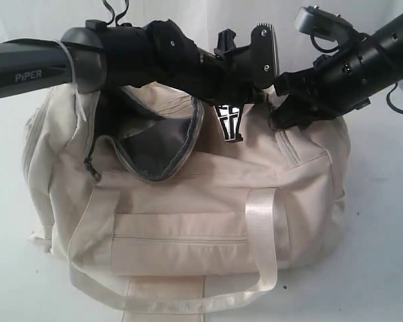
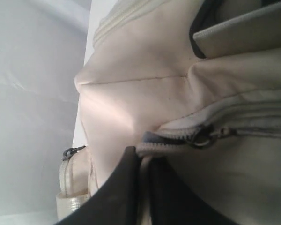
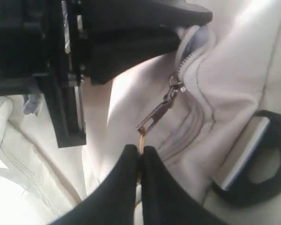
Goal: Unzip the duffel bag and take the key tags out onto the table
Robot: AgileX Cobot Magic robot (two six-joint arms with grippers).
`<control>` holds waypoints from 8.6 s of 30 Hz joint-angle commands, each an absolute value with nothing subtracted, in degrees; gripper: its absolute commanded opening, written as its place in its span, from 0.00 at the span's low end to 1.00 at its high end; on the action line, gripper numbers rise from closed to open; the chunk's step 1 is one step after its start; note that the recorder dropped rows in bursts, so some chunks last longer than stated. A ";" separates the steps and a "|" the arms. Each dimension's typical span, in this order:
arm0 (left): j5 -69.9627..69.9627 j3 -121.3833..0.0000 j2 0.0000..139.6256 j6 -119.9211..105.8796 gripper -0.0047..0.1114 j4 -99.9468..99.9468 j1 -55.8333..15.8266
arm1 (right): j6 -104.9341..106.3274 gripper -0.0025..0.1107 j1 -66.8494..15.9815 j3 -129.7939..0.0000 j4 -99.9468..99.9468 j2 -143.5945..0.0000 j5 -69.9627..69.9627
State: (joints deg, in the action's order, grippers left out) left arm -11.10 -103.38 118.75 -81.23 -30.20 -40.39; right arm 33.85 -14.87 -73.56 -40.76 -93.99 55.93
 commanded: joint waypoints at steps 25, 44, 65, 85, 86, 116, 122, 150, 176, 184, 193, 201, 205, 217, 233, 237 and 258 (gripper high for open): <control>-4.77 -104.83 118.59 -77.75 0.04 -30.73 -38.98 | 29.69 0.02 -15.55 -68.47 -37.69 -85.60 58.39; -17.97 -104.83 112.55 -69.95 0.04 -32.29 -39.12 | 30.88 0.02 -15.55 -68.47 -39.25 -85.60 44.62; -12.67 -104.83 112.55 -67.76 0.04 -35.82 -36.72 | 26.71 0.02 -19.49 -68.47 -32.20 -82.59 56.69; -13.31 -104.83 112.55 -67.64 0.04 -35.82 -36.63 | 24.93 0.02 -19.49 -56.83 -29.34 -71.81 62.02; -13.47 -104.83 112.55 -67.64 0.04 -35.82 -36.63 | 24.29 0.02 -19.49 -56.21 -28.88 -71.06 62.02; -24.10 -104.72 112.55 -66.39 0.04 -35.57 -36.63 | 22.46 0.34 -19.49 -49.29 -26.25 -63.42 49.81; -29.60 -104.72 112.55 -66.27 0.04 -35.57 -36.63 | 22.05 0.64 -19.49 -49.72 -26.25 -63.42 46.09; -69.96 -104.58 106.71 -37.95 0.20 -39.53 -36.83 | 20.79 0.64 -19.49 -58.27 -28.64 -63.55 44.22; -69.96 -104.79 93.26 -38.88 0.71 -21.31 -36.73 | 21.76 0.64 -19.49 -58.27 -28.64 -63.55 43.33; -69.96 -104.68 89.54 -30.01 0.71 0.44 -36.73 | 25.55 0.64 -19.61 -58.27 -29.95 -63.55 43.07; -61.18 -91.43 89.54 -29.68 0.71 3.35 -36.73 | 25.70 0.64 -19.61 -58.27 -31.53 -65.35 40.84; -34.77 -72.62 89.65 -38.36 0.71 3.02 -36.73 | 25.70 0.64 -19.61 -58.27 -31.67 -68.03 39.13; -21.17 -64.52 90.00 -44.62 0.71 2.76 -36.73 | 25.70 0.64 -19.61 -58.27 -31.67 -69.28 38.00; -1.65 -59.46 94.36 -46.28 0.71 2.76 -39.49 | 25.83 0.64 -19.61 -58.27 -31.67 -70.79 37.77; 2.28 -59.46 96.53 -46.34 0.53 2.76 -42.47 | 25.83 0.64 -19.61 -58.27 -31.67 -70.79 38.21; 1.52 -59.46 96.45 -45.30 0.29 2.76 -42.47 | 25.83 0.64 -19.61 -58.27 -31.67 -70.79 38.46; -28.52 -59.46 75.63 -44.79 0.04 -0.36 -42.87 | 25.83 0.64 -19.61 -59.61 -31.67 -70.79 41.00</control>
